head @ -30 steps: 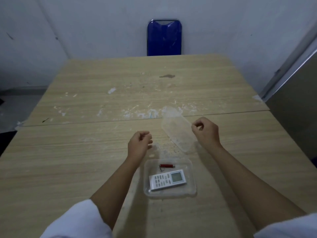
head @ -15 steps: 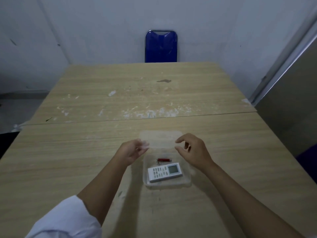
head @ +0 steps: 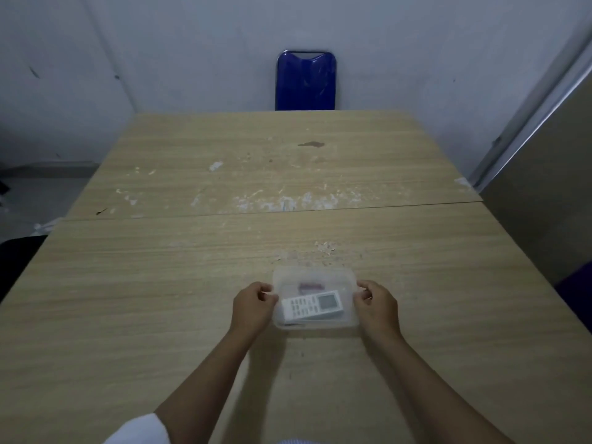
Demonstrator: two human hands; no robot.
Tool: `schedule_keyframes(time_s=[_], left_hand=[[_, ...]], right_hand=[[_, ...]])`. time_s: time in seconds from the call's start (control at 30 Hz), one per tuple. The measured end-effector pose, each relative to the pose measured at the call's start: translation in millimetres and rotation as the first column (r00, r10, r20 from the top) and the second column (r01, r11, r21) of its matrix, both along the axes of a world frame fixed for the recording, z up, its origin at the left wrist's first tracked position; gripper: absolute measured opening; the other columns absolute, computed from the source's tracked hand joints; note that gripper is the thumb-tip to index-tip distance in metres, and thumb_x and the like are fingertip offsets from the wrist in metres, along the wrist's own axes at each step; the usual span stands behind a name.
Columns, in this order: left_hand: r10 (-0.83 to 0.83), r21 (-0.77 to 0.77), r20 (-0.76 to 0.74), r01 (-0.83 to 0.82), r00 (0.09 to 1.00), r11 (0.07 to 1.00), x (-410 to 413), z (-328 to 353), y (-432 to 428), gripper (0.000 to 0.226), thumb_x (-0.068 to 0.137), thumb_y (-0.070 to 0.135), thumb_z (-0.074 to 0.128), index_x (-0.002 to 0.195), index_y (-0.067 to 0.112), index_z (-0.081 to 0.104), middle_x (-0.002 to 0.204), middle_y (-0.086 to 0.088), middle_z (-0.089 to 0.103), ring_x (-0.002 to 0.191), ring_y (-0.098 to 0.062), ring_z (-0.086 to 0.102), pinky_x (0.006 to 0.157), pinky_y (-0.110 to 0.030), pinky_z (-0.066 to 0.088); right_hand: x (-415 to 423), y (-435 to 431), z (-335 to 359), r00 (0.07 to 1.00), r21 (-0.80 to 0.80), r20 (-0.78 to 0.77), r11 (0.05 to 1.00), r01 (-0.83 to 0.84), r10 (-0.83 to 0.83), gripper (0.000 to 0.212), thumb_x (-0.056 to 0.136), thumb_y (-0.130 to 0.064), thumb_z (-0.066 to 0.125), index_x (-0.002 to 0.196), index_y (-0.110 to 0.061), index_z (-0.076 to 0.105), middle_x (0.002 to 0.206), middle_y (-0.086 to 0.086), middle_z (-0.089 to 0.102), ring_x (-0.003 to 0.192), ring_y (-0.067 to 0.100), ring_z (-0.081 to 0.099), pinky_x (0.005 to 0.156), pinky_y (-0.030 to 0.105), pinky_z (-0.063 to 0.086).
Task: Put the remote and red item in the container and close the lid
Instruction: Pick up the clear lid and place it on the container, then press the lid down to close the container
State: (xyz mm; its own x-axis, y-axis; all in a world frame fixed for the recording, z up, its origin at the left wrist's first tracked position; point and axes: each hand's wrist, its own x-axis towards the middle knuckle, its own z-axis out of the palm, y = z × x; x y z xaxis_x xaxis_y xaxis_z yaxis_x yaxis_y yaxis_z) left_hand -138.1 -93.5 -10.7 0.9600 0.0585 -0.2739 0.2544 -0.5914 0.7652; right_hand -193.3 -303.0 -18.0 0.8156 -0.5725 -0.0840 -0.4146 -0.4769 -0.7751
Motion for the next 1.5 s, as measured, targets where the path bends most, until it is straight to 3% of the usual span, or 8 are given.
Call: schedule_keyframes(time_s=[0.1,0.5,0.7,0.83,0.93,1.23,1.37,1.5], left_hand=[[-0.059,0.112,0.054,0.052,0.997,0.992,-6.7,-2.9,-1.5,0.029,0.085,0.012,0.061,0.112,0.004,0.066,0.099,-0.015,0.072,0.092,-0.025,0.066,0.079,-0.027,0.046],[-0.087,0.163,0.044,0.079,0.995,0.983,-4.2,-16.1,-3.7,0.041,0.082,0.012,0.06,0.122,0.004,0.061,0.107,-0.016,0.069,0.094,-0.026,0.066,0.085,-0.032,0.051],[-0.404,0.259,0.151,0.358,0.902,0.897,-4.0,-21.3,-8.7,0.067,0.089,0.022,0.043,0.149,0.006,0.016,0.159,-0.015,0.014,0.146,-0.026,0.016,0.121,-0.036,0.015],[-0.553,0.384,0.054,0.494,0.832,0.78,-4.1,-40.1,-11.5,0.079,0.084,0.057,0.005,0.15,0.014,-0.005,0.16,0.0,-0.015,0.147,-0.014,-0.014,0.124,-0.042,0.001],[-0.555,0.393,0.071,0.488,0.829,0.779,-4.7,-51.8,-9.7,0.082,0.08,0.06,0.001,0.15,0.017,-0.008,0.152,0.007,-0.026,0.143,-0.01,-0.022,0.118,-0.039,-0.009],[-0.507,0.335,0.141,0.441,0.851,0.833,-7.2,-60.0,-11.0,0.074,0.085,0.056,0.007,0.15,0.022,-0.004,0.154,0.012,-0.018,0.144,-0.005,-0.015,0.121,-0.038,-0.007],[-0.534,0.377,0.152,0.451,0.832,0.809,-3.9,-59.9,-8.5,0.076,0.086,0.056,0.013,0.151,0.018,0.003,0.162,0.002,-0.001,0.149,-0.014,0.002,0.121,-0.033,0.003],[-0.353,0.197,0.255,0.309,0.9,0.931,1.0,-50.1,-7.4,0.066,0.09,0.042,0.038,0.146,0.011,0.027,0.156,0.001,0.023,0.143,-0.015,0.021,0.116,-0.028,0.016]], right_hand=[[-5.6,1.8,-3.5,0.999,-0.109,-0.01,0.993,-0.036,0.035,0.032,0.083,0.0,0.056,0.113,-0.003,0.065,0.1,0.02,0.064,0.08,0.024,0.058,0.074,0.023,0.041],[2.5,4.8,-14.3,0.996,-0.152,-0.07,0.986,-0.071,0.061,0.036,0.084,-0.001,0.052,0.12,-0.004,0.058,0.118,0.021,0.057,0.106,0.034,0.057,0.092,0.038,0.048],[7.4,20.6,-22.5,0.915,-0.321,-0.164,0.858,-0.402,0.367,0.058,0.097,-0.032,0.035,0.149,-0.016,0.014,0.162,0.003,0.004,0.148,0.02,0.001,0.121,0.038,0.011],[8.9,24.4,-40.0,0.872,-0.358,-0.286,0.799,-0.482,0.398,0.072,0.088,-0.054,0.006,0.149,-0.019,-0.006,0.16,0.001,-0.014,0.146,0.015,-0.018,0.123,0.044,0.001],[8.5,24.1,-46.0,0.866,-0.4,-0.306,0.772,-0.494,0.395,0.072,0.086,-0.054,0.002,0.148,-0.019,-0.011,0.159,0.002,-0.017,0.146,0.016,-0.019,0.123,0.044,0.0],[9.8,24.9,-48.7,0.877,-0.384,-0.274,0.792,-0.476,0.394,0.073,0.086,-0.054,0.006,0.149,-0.018,-0.007,0.16,0.001,-0.013,0.145,0.015,-0.016,0.12,0.038,0.001],[10.8,22.4,-44.2,0.873,-0.332,-0.239,0.81,-0.484,0.424,0.07,0.092,-0.051,0.02,0.15,-0.016,0.0,0.161,0.0,-0.008,0.146,0.014,-0.012,0.12,0.035,0.008],[15.2,14.9,-35.3,0.963,-0.135,0.045,0.957,-0.258,0.266,0.046,0.096,-0.016,0.046,0.14,-0.008,0.037,0.152,0.01,0.03,0.142,0.024,0.025,0.116,0.031,0.021]])
